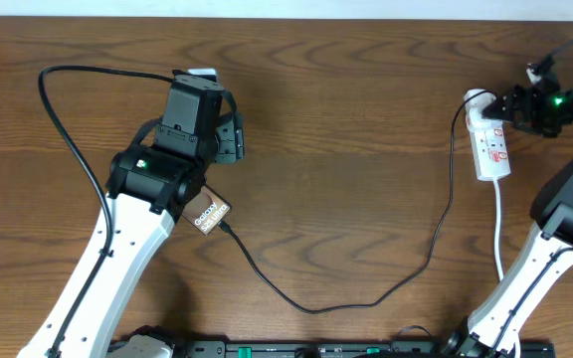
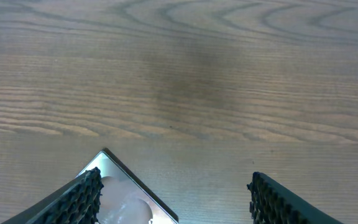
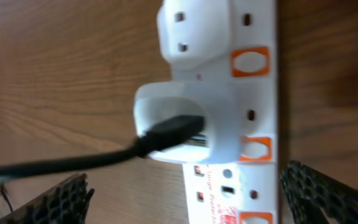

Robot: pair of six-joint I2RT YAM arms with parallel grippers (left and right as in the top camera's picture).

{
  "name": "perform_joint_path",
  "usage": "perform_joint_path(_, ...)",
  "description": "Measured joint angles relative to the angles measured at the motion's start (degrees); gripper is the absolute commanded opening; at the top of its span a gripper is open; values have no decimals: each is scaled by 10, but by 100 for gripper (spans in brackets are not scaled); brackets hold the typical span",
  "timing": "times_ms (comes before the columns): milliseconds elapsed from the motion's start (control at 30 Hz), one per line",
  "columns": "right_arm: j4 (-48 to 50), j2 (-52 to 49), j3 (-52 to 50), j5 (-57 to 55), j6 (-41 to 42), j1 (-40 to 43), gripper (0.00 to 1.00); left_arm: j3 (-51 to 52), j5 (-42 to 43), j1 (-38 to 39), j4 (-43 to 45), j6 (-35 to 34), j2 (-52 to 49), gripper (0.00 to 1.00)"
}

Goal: Plug charger to phone and switch on socket
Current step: 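Press the power strip switch beside the plugged charger with the right gripper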

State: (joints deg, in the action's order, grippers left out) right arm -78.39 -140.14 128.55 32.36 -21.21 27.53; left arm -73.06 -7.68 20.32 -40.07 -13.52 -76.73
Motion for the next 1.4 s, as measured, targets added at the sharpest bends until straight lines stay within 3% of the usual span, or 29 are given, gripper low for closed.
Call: perform_joint_path(1400,15,-23,-32,42,-1,0,94,0,0,0,-17,-2,0,74)
